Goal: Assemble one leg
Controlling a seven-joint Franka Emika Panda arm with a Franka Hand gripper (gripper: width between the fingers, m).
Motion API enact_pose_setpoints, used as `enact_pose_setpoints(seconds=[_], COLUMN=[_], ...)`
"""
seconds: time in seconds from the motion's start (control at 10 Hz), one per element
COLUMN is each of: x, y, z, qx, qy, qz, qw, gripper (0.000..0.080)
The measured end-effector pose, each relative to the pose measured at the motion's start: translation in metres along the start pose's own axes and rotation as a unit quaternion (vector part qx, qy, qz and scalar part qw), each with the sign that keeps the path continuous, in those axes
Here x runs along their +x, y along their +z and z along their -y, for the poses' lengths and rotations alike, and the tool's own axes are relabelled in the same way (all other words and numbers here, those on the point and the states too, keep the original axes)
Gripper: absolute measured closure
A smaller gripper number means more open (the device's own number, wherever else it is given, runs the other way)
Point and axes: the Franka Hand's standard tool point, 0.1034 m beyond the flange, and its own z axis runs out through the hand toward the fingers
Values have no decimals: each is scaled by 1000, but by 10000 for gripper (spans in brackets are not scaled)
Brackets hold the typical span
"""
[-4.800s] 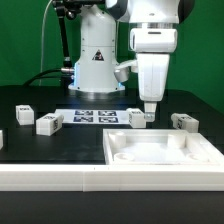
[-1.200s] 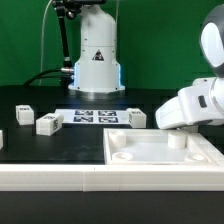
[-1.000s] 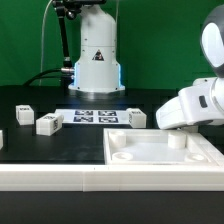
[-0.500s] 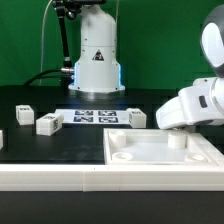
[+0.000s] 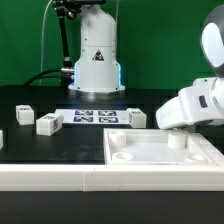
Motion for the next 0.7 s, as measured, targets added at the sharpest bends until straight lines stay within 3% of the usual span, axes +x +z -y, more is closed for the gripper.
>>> enact_pose_setpoints(seconds=[0.2,0.4,0.6,0.7], x=[-29,-48,-46,-36], y=[-33,-42,-38,-45], z=[-11,-17,-16,-16], qx=[4,5,5,5], qy=[1,2,2,3], qz=[-15,-34,-31,-72], qw=[1000,999,1000,997], gripper=[508,508,508,508])
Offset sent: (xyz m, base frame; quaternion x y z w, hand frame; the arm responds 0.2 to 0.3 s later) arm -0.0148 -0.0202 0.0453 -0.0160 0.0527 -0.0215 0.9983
